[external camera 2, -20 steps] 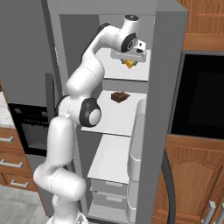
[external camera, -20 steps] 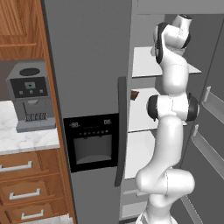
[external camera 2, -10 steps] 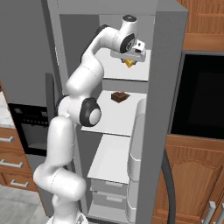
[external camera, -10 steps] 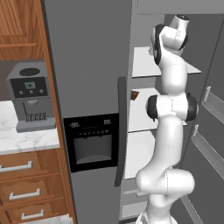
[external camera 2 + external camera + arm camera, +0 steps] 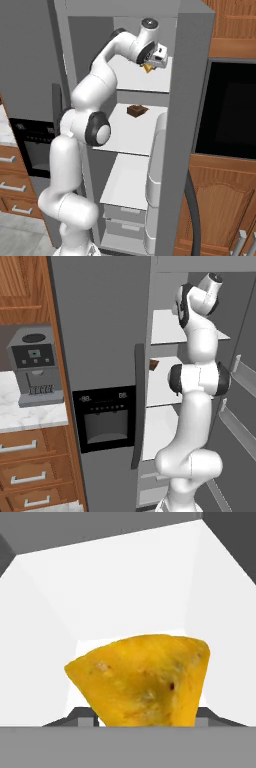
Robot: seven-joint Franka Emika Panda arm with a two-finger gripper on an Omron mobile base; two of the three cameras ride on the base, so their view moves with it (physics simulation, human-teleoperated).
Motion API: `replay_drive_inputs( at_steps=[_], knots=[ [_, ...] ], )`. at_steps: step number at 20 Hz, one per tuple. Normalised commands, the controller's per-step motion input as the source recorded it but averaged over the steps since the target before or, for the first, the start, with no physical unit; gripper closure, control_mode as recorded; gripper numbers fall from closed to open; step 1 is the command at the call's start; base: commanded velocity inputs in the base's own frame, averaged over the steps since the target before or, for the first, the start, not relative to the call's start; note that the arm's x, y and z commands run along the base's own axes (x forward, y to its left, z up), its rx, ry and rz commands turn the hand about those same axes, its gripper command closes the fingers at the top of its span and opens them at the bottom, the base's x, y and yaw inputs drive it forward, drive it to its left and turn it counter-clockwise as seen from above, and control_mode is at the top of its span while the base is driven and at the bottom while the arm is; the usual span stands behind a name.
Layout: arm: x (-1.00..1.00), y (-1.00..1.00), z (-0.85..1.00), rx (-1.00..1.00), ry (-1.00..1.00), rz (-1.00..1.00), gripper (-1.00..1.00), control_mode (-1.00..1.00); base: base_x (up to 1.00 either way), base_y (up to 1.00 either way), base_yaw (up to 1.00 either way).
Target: Pick the cheese from the fridge and the cheese grater from the cabinet and place them next to the salad bowl.
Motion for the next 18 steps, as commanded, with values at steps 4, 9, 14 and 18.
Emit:
replay_drive_inputs(
  at_steps=[4,9,14,18],
  knots=[
    [-0.11,0.26,-0.12,0.0,-0.26,-0.13,1.0,-1.0,0.0,0.0,0.0],
    [-0.08,0.24,-0.25,0.0,-0.15,-0.23,1.0,-1.0,0.0,0.0,0.0],
    [-0.24,0.1,-0.04,0.0,-0.15,-0.27,1.0,-1.0,0.0,0.0,0.0],
    [-0.24,0.04,0.14,0.0,-0.17,-0.21,1.0,-1.0,0.0,0.0,0.0]
  ],
)
